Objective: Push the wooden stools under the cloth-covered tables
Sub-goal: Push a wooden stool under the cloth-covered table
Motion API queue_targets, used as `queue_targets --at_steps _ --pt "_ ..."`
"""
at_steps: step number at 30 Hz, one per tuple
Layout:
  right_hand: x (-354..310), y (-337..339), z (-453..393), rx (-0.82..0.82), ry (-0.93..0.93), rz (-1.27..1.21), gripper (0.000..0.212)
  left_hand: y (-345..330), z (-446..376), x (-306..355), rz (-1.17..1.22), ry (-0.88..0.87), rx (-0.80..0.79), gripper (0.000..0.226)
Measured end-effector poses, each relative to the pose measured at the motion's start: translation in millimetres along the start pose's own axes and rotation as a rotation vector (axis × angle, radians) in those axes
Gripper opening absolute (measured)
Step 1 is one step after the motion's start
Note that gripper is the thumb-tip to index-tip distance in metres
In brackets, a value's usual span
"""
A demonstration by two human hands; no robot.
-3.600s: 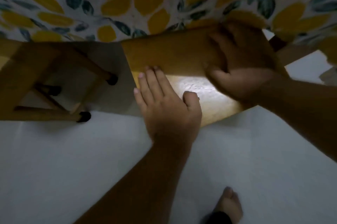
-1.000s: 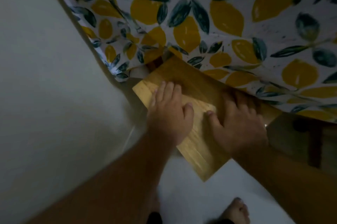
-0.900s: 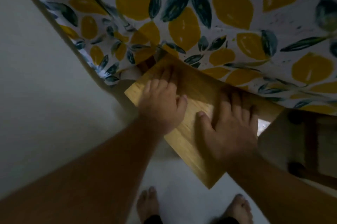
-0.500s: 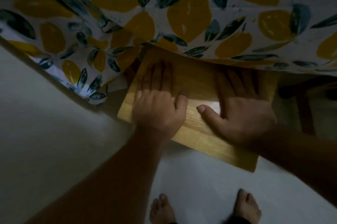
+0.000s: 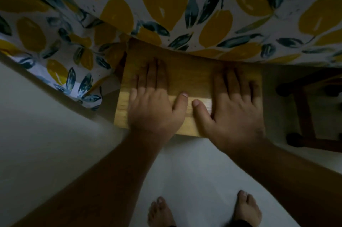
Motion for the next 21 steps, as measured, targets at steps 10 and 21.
queue_targets --at_steps 10,21 --pt "11 9 -24 0.056 0.078 0.128 0.084 0 1 14 -0.013 0.019 -0.001 0.069" --pt "13 10 -25 0.06 0.089 0.103 0.083 -1 -7 16 0.057 0.01 0.044 0.09"
Point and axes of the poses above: each hand's wrist, its own z-axis away from the middle knuckle, its own y-axis out of the back of the hand, x = y × z, the point moved 7 cm from there along -z, towards the middle knuckle, and after that the axes turned 1 degree about -z, right-handed, at the moved point
